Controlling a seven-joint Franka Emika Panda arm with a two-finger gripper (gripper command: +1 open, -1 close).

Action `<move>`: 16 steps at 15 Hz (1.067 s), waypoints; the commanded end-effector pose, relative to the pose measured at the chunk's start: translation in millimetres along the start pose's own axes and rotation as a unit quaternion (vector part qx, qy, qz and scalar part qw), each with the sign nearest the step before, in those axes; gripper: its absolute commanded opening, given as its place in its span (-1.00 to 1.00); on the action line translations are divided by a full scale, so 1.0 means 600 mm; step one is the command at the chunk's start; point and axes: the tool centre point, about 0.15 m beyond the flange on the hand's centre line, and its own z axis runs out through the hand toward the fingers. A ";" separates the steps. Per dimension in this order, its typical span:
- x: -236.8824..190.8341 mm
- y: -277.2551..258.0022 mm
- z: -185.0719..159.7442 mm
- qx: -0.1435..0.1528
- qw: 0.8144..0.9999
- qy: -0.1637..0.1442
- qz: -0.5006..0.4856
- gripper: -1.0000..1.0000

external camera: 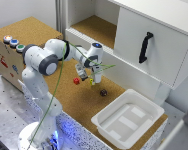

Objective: Rotate right the yellow block

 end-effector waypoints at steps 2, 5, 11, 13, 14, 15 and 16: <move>0.014 -0.013 0.020 -0.022 0.981 0.010 0.193 -1.00; -0.003 -0.022 0.045 0.038 0.953 -0.007 0.299 -1.00; -0.005 -0.023 0.109 0.085 0.884 -0.032 0.459 -1.00; 0.011 -0.025 0.096 0.093 0.883 -0.020 0.460 -1.00; 0.019 -0.027 0.080 0.097 0.886 -0.018 0.453 1.00; 0.022 -0.032 0.058 0.096 0.895 -0.016 0.435 1.00; 0.022 -0.034 0.035 0.093 0.905 -0.006 0.415 1.00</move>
